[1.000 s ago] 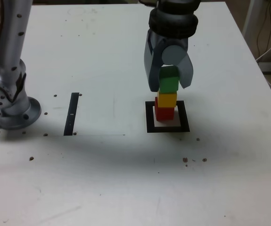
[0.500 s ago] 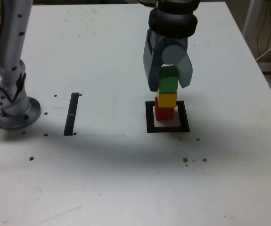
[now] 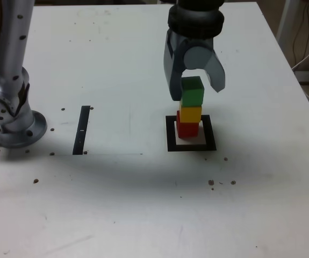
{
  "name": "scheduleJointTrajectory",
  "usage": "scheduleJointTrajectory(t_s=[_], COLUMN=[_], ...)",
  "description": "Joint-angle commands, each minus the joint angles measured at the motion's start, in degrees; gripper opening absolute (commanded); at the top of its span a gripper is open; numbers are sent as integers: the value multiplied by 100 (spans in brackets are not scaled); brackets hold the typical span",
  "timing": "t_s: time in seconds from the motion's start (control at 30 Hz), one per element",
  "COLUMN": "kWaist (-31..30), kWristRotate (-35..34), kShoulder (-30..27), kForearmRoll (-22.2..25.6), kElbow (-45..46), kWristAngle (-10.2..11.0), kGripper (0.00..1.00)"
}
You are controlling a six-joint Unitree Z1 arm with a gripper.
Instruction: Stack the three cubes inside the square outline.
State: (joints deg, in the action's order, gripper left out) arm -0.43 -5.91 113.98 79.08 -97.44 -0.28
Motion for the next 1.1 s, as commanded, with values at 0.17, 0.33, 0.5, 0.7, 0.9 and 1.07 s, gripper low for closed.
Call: scheduleJointTrajectory(t_s=[0.17,0.33,0.5,0.7,0.9,1.07], kWaist=[-24,-131,-303,-370,-451,-520], kWristRotate=[-50,-303,-473,-257,249,313], kShoulder=[-540,-1358,-1986,-2559,-2817,-2945], kForearmRoll=[-175,-314,-347,-547,-554,-928], kElbow=[235,629,1199,2002,2516,3347], kWristAngle=[-26,100,129,162,152,105], kGripper=[100,100,100,100,99,99])
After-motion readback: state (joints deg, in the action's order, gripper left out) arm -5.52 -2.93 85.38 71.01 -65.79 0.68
